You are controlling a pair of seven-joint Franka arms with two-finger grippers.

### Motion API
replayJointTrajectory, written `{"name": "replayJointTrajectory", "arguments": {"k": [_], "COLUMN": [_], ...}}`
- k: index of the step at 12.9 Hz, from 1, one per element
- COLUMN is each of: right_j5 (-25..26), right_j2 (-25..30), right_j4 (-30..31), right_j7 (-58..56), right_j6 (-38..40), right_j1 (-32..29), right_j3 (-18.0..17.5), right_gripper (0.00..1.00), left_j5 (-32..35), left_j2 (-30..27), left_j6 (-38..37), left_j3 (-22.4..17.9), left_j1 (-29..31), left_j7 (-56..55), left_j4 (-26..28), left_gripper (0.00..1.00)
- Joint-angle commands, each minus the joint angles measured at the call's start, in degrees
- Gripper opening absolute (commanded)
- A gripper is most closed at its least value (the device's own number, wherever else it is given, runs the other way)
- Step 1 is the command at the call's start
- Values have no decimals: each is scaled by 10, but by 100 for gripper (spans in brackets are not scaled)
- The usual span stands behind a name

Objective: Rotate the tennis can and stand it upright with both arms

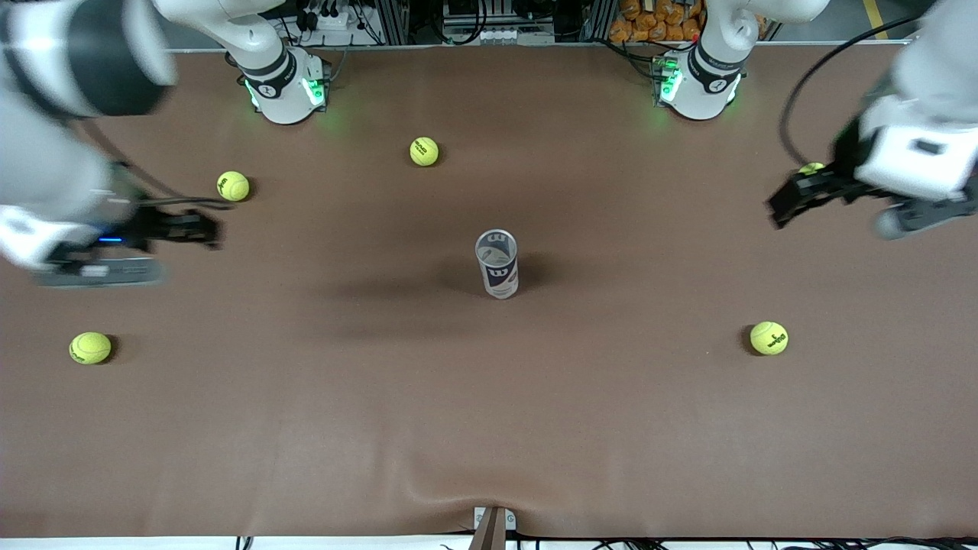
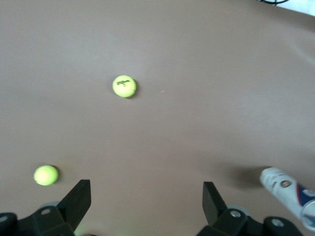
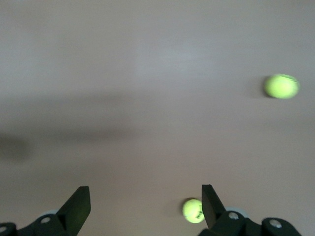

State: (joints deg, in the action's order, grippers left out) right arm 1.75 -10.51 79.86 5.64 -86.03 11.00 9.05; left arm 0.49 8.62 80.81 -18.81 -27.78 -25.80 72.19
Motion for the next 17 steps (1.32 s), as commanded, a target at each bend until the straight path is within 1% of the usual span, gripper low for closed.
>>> {"name": "replayJointTrajectory", "arguments": {"k": [1,2,4,5,6,7,9,10,11,13,15,17], "right_j5": [-10,-11,-28,-30,-30,-30,-30,-30,-30,-30,-30,-30], "right_j2": [32,45,69,76,77,77,77,77,77,75,74,74], "right_j4": [-10,-9,-5,-1,-1,-1,-1,-1,-1,-1,-1,-1], "right_j7": [-55,-101,-125,-126,-126,-126,-126,-126,-126,-126,-126,-126], "right_j6": [16,37,53,55,60,61,64,64,63,62,61,61], "right_j1": [-61,-82,-107,-110,-108,-106,-106,-106,-106,-106,-104,-104], "right_j3": [27,27,26,25,24,23,22,21,21,21,20,20], "right_gripper": [100,100,100,100,100,100,100,100,100,100,100,100], "left_j5": [7,7,-2,-21,-21,-19,-18,-18,-18,-17,-16,10], "left_j2": [-58,-70,-84,-86,-85,-85,-88,-104,-112,-123,-134,-135], "left_j6": [-3,-4,-3,-2,-1,-1,-1,2,6,6,5,5], "left_j3": [11,11,22,59,126,163,208,229,234,234,245,246], "left_j1": [58,77,110,153,213,248,286,296,301,302,302,297], "left_j7": [98,131,163,162,164,163,163,163,163,164,164,164], "left_j4": [57,68,87,99,98,102,116,137,152,159,168,164], "left_gripper": [100,100,100,100,100,100,100,100,100,100,100,100]}}
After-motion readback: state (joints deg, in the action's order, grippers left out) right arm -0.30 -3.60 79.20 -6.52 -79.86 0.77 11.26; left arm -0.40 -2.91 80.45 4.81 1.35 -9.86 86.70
